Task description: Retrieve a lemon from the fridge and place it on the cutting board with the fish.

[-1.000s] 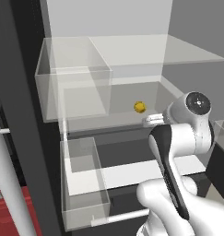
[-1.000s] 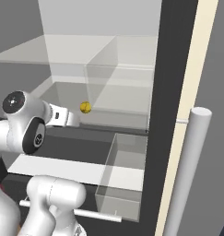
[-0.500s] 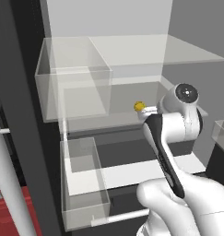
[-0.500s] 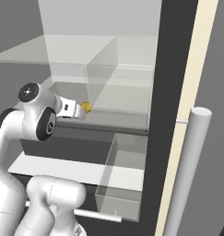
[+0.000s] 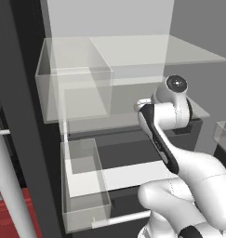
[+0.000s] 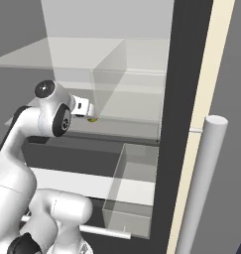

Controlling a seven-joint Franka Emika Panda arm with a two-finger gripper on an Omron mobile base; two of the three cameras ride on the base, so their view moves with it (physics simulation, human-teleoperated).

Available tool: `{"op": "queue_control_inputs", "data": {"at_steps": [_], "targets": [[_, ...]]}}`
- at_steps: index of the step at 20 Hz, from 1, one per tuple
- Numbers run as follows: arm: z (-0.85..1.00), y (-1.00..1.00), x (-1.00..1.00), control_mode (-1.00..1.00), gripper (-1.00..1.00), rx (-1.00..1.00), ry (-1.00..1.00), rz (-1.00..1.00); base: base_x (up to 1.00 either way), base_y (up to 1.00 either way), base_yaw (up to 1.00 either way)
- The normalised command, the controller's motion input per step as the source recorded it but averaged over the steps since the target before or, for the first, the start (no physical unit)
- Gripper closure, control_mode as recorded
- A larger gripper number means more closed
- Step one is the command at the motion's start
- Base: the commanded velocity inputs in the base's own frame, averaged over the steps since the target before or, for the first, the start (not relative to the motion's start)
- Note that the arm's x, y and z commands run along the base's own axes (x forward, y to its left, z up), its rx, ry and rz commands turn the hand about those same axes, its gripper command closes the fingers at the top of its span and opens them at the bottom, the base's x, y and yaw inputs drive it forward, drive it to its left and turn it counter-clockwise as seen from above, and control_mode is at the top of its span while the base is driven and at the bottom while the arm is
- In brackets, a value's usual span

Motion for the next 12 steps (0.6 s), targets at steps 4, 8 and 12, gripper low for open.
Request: {"op": "queue_control_inputs", "data": {"at_steps": [4, 8, 12], "targets": [[-0.06, 0.0, 0.35, -1.0, -1.0, 0.0, 0.0, 0.0, 0.0, 0.0, 0.0], [-0.15, 0.0, 0.39, -1.0, -1.0, 0.0, 0.0, 0.0, 0.0, 0.0, 0.0], [-0.2, 0.0, 0.42, -1.0, -1.0, 0.0, 0.0, 0.0, 0.0, 0.0, 0.0]]}}
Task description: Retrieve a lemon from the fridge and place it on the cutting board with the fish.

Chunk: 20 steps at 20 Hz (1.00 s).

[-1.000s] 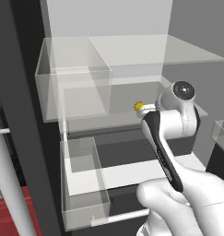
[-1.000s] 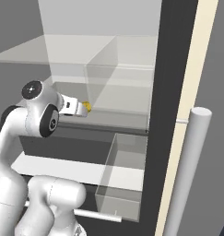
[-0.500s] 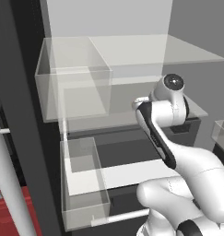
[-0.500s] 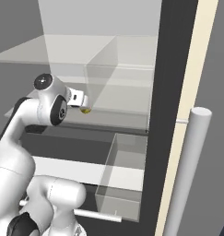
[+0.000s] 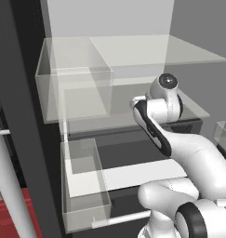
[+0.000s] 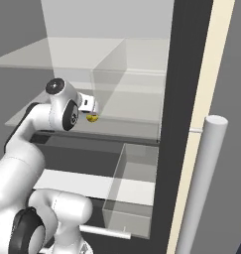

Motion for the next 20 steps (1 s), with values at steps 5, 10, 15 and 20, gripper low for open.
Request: {"op": "queue_control_inputs", "data": {"at_steps": [5, 10, 15, 20], "targets": [[-0.09, 0.0, 0.4, -1.0, -1.0, 0.0, 0.0, 0.0, 0.0, 0.0, 0.0], [0.0, 0.0, 0.26, -1.0, -1.0, 0.01, 0.0, 0.0, 0.0, 0.0, 0.0], [-0.09, 0.0, 0.08, -1.0, -1.0, 0.02, 0.01, 0.0, 0.0, 0.0, 0.0], [-0.17, 0.0, 0.03, -1.0, -1.0, 0.0, 0.01, 0.0, 0.0, 0.0, 0.0]]}}
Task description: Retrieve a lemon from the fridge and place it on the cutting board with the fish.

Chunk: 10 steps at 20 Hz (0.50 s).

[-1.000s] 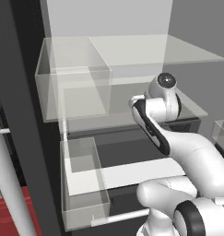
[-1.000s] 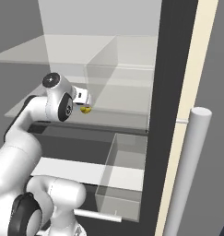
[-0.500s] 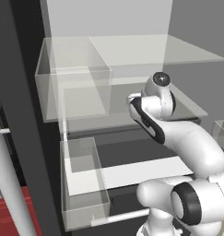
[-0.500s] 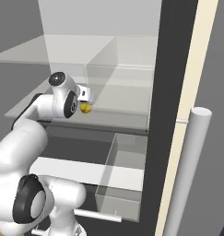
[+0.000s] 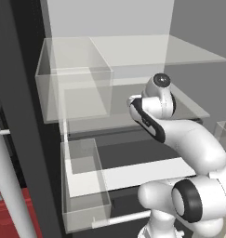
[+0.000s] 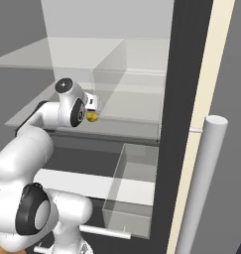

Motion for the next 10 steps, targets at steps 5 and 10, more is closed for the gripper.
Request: {"op": "queue_control_inputs", "data": {"at_steps": [5, 10], "targets": [[-0.14, 0.0, 0.09, -1.0, -1.0, 0.0, 0.0, 0.0, 0.0, 0.0, 0.0], [-0.21, 0.0, 0.15, -1.0, -1.0, 0.0, 0.0, 0.0, 0.0, 0.0, 0.0]]}}
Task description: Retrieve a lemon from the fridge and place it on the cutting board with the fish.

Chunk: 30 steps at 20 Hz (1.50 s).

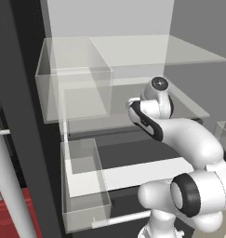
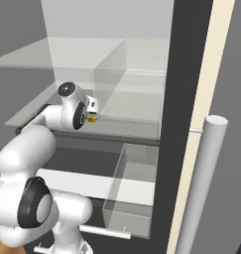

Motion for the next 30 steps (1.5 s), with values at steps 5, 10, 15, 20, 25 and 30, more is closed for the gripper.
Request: {"op": "queue_control_inputs", "data": {"at_steps": [5, 10, 15, 20, 25, 30], "targets": [[-0.16, 0.0, 0.1, -1.0, -1.0, 0.0, 0.0, 0.0, 0.0, 0.0, 0.0], [-0.03, 0.0, 0.11, -1.0, -1.0, 0.0, 0.0, 0.0, 0.0, 0.0, 0.0], [-0.04, 0.0, 0.11, -1.0, 1.0, 0.0, 0.0, 0.0, 0.0, 0.0, 0.0], [-0.08, 0.0, 0.11, -1.0, 1.0, 0.0, 0.0, 0.0, 0.0, 0.0, 0.0], [-0.04, 0.0, 0.02, -1.0, 1.0, 0.0, 0.0, 0.0, 0.0, 0.0, 0.0], [0.09, 0.01, -0.76, -1.0, 1.0, 0.01, -0.08, 0.0, 0.0, 0.0, 0.0]]}}
